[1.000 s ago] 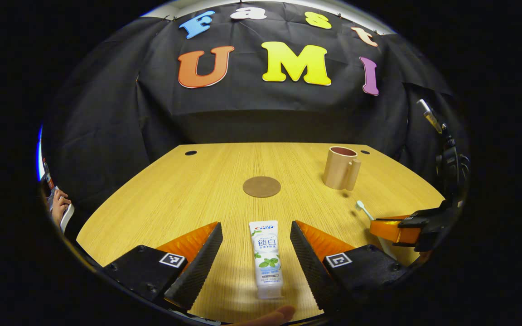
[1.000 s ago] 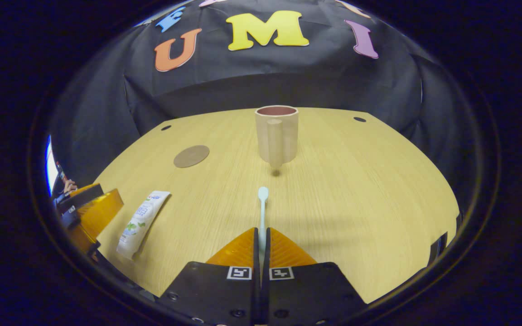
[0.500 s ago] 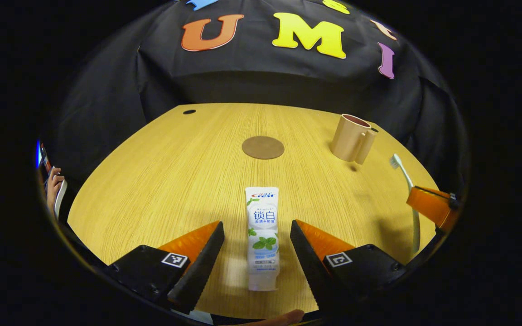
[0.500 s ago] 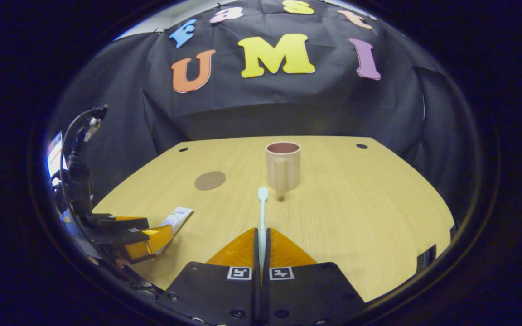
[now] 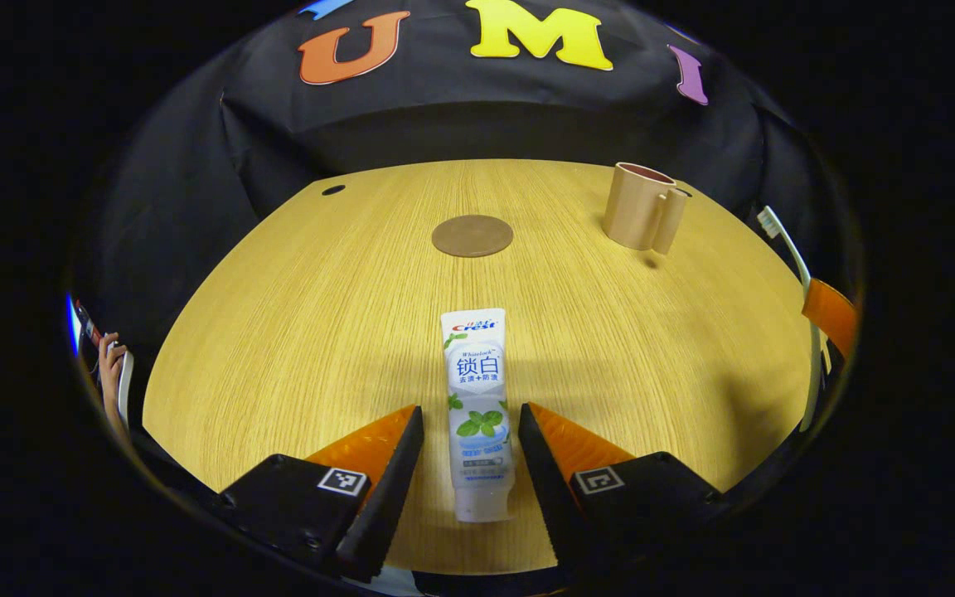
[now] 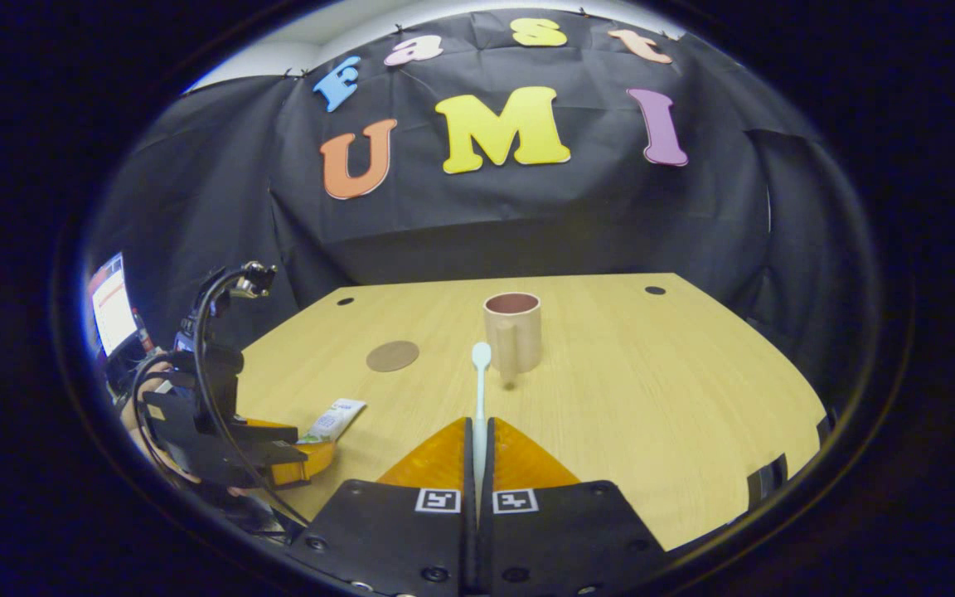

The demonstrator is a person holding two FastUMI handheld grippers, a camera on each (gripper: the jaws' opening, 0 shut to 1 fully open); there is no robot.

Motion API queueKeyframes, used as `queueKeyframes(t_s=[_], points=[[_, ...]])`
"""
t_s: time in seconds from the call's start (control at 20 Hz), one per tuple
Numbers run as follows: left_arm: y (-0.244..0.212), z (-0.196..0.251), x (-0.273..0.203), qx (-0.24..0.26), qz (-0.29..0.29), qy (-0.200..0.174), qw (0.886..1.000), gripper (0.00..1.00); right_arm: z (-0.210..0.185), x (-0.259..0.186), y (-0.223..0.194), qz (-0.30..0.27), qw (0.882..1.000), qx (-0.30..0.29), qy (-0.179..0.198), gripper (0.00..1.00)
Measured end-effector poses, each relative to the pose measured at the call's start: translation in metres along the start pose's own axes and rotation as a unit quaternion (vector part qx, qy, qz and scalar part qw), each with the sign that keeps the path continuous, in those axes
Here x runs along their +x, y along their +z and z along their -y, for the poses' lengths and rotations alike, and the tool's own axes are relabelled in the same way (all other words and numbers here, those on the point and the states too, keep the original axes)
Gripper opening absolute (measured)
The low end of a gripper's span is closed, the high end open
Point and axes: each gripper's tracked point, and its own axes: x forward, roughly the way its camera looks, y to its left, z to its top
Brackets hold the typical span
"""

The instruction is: Put the toothbrush and toothpaste on the desktop into the cup, then pick up the cup and place it on the coaster on the desktop.

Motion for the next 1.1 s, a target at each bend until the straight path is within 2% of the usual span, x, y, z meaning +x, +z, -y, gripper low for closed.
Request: queueKeyframes(t_s=[0.15,0.4,0.45,0.5,0.55,0.65,0.85,1.1], points=[[0.001,0.008,0.002,-0.002,0.002,-0.016,1.0,0.65,0.006,-0.003,0.0,0.002,1.0,0.006,0.001,0.0],[-0.005,0.007,0.004,-0.006,-0.02,-0.017,1.0,0.54,0.013,-0.006,0.003,0.005,1.0,0.013,0.0,0.0],[-0.005,0.008,0.005,-0.009,-0.022,-0.02,1.0,0.48,0.012,-0.006,0.003,0.005,1.0,0.013,0.0,0.0],[-0.006,0.008,0.003,-0.006,-0.023,-0.024,0.999,0.53,0.013,-0.006,0.005,0.007,1.0,0.014,-0.002,0.0],[-0.004,0.009,0.003,-0.004,-0.022,-0.029,0.999,0.45,0.014,-0.006,0.007,0.007,1.0,0.015,-0.002,0.0],[-0.005,0.011,0.0,-0.007,-0.019,-0.042,0.999,0.41,0.014,-0.003,0.012,0.009,1.0,0.015,-0.004,0.0],[0.009,0.008,-0.011,-0.015,0.029,-0.05,0.998,0.39,0.014,0.004,0.031,0.024,1.0,0.015,0.003,0.0],[0.06,0.003,-0.027,-0.035,0.129,-0.049,0.99,0.37,0.008,0.027,0.065,0.053,0.998,0.007,0.014,0.0]])
